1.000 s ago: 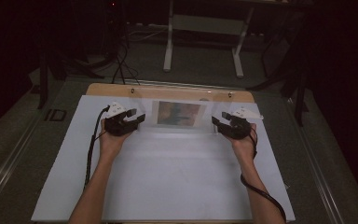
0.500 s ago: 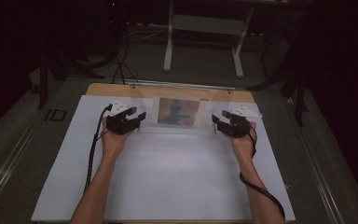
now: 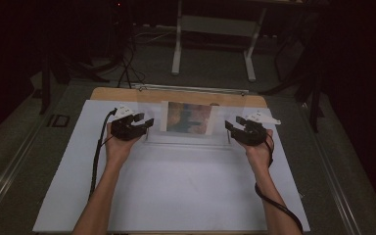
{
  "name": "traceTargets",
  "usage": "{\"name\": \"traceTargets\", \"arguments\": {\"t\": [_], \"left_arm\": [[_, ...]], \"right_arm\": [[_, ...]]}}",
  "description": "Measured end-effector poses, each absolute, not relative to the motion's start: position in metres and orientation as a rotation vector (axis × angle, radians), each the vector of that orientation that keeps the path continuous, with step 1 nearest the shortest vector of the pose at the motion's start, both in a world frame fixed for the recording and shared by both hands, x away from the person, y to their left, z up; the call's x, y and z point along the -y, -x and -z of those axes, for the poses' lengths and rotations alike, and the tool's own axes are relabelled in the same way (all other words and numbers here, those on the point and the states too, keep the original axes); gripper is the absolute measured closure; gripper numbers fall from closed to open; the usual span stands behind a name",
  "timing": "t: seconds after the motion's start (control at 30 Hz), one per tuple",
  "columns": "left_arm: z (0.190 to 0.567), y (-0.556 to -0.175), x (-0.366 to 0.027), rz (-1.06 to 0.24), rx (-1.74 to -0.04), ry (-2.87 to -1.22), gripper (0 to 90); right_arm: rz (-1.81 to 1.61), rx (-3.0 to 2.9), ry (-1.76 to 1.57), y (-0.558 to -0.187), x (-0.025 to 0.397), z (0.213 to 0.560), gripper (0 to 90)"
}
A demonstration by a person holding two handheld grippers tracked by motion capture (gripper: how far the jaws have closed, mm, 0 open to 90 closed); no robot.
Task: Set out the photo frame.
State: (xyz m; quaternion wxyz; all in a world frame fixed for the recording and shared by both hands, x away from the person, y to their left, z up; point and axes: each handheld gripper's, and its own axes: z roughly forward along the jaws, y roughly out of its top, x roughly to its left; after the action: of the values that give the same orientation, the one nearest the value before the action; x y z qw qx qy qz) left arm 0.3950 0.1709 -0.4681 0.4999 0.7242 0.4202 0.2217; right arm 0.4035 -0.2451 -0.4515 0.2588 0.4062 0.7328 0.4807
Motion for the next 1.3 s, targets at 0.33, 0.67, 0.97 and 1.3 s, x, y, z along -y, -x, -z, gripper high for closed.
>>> {"name": "traceTargets", "arguments": {"t": [0.33, 0.67, 0.97, 1.3], "left_arm": [[0.46, -0.384, -0.17, -0.502, -1.021, -1.778, 50.7], [0.466, -0.369, -0.169, -0.466, -1.026, -1.75, 50.6], [0.469, -0.359, -0.165, -0.455, -1.024, -1.753, 50.7], [0.462, -0.346, -0.16, -0.477, -1.018, -1.771, 50.7]], "right_arm": [[-1.292, -1.999, -1.136, -0.387, 0.247, 0.447, 47.1], [-1.302, -2.0, -1.169, -0.368, 0.251, 0.449, 47.8], [-1.3, -1.996, -1.178, -0.354, 0.255, 0.451, 48.0], [-1.33, -1.986, -1.182, -0.343, 0.26, 0.453, 48.0]]}}
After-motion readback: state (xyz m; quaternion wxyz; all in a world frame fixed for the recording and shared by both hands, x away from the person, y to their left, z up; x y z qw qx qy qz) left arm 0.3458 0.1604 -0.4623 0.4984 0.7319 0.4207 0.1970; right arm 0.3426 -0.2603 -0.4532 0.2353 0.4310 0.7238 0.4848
